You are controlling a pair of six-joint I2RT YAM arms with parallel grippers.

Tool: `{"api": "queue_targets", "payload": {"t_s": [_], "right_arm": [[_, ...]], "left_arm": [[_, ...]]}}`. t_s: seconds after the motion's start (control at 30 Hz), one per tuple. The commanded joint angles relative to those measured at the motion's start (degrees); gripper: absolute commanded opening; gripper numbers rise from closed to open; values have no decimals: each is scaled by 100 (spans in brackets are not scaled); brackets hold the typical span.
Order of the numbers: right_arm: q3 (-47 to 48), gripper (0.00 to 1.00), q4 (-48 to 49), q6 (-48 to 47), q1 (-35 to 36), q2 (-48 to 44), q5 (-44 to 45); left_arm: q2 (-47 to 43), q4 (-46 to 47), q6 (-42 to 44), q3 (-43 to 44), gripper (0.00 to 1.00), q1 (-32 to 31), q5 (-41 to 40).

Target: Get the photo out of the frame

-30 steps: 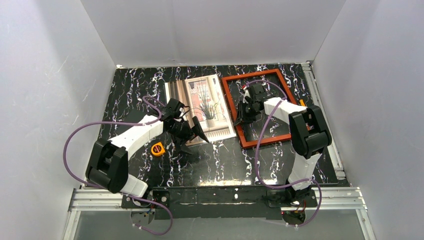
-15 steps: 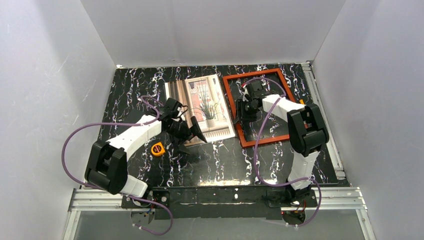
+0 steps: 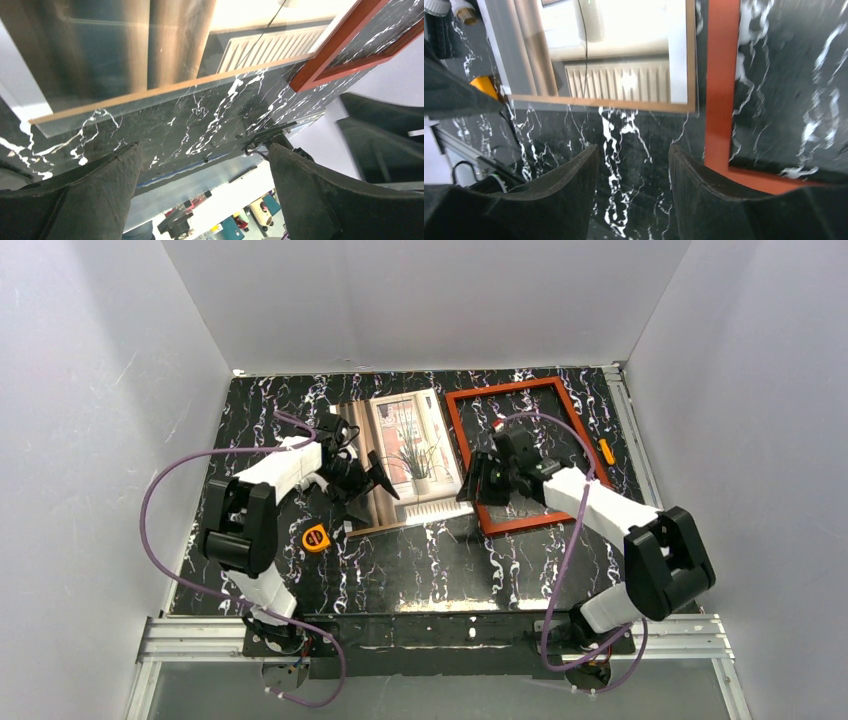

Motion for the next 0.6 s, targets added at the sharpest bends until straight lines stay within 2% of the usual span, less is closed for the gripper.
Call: {"api": "queue_targets", "payload": {"t_s": [0.0,0.17,0.27,0.4,0.57], "right_arm": [[-1068,60,1371,1551,252,-546,-267],[-1620,58,2208,2068,612,-565,50],[-1549,54,2162,2028,628,-368,48],[-1119,54,2020,889,736,-25,-366],[-118,55,915,-406,756,430,379]], "left_arm": [[278,-610,263,315,98,-1,135],[455,-488,347,382,98,-4,91],[341,-742,635,395,98,1,-211],[-95,-1151,1168,354,98,63,-793],[-463,-1460,1372,86,98,531,-807]]}}
